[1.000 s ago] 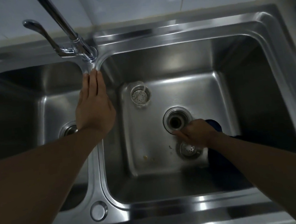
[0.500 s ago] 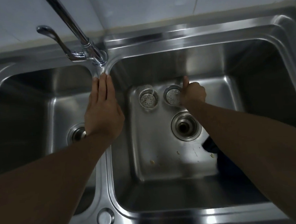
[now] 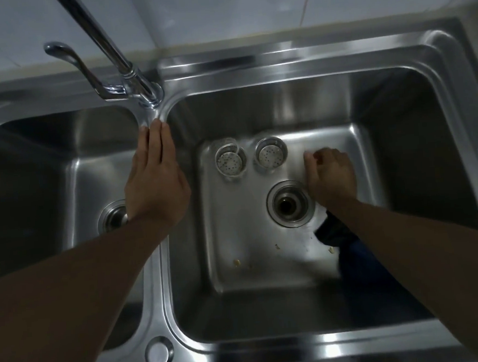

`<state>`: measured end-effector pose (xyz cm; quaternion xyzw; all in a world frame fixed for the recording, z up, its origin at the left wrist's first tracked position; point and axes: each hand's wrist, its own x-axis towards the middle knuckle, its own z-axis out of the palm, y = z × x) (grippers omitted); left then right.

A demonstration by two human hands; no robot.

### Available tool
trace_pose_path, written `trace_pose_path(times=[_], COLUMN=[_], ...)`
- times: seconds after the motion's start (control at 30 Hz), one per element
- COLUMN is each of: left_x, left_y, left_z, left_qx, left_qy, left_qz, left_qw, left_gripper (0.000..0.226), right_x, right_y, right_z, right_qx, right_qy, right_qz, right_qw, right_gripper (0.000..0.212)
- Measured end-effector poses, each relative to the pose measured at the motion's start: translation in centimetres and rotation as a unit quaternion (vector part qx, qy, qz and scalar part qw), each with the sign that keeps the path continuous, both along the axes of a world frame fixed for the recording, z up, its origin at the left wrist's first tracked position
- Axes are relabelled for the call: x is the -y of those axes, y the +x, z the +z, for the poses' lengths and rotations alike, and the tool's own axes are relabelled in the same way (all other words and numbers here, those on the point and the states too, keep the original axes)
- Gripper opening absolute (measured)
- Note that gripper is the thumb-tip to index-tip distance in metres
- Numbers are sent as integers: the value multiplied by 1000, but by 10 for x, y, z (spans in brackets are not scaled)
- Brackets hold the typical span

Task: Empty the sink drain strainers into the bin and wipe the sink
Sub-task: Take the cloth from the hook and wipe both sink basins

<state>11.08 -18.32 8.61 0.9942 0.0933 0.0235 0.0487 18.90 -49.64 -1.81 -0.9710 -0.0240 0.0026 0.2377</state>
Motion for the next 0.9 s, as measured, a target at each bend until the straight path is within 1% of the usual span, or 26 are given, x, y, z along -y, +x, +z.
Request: trace_pose_path(times=[0.03, 0.07, 0.13, 0.17, 0.2, 0.27, 0.3, 0.43, 0.5, 0.57, 0.63, 0.8, 0.9], left_x=[0, 0, 0, 0, 0, -1, -1, -1, -1, -1, -1, -1, 0], left_y=[0, 0, 0, 0, 1, 0, 0, 0, 1, 1, 0, 1, 0], left_z=[0, 0, 1, 1, 1, 1, 1, 0, -1, -2, -2, -2, -2], left_qx=[0, 1, 0, -3, -4, -6, -8, -5, -3, -4, -6, -4, -7], left_qy=[0, -2, -3, -4, -5, -5, -5, -1, 2, 2, 2, 6, 4], left_qz=[-1, -1, 0, -1, -3, -4, -4, -5, -6, -5, -4, -2, 0], left_qw=[1000, 1000, 1000, 1000, 1000, 1000, 1000, 1000, 1000, 1000, 1000, 1000, 1000], left_gripper=[70, 70, 71, 71, 71, 72, 72, 72, 73, 73, 72, 72, 72], right_x=[24, 49, 96, 115, 127, 135, 134, 112, 100, 86, 68, 7, -42], right_y=[-13, -26, -49, -59, -66, -76, -79, -86, -90, -97, -104, -116, -129], right_z=[-1, -3, -7, -9, -10, -13, -15, -16, -16, -18, -18, -23, -26], right_qx=[17, 8, -73, -110, -130, -130, -122, -55, -39, -57, -92, -129, -128], right_qy=[-34, -76, -155, -174, -170, -138, -127, -126, -116, -71, -40, -24, 21], right_qz=[64, 125, 213, 242, 265, 297, 302, 277, 258, 258, 272, 311, 303], right_qw=[997, 989, 962, 948, 940, 936, 937, 951, 958, 962, 957, 941, 944], right_gripper=[52, 53, 65, 73, 79, 87, 86, 64, 58, 58, 60, 64, 60])
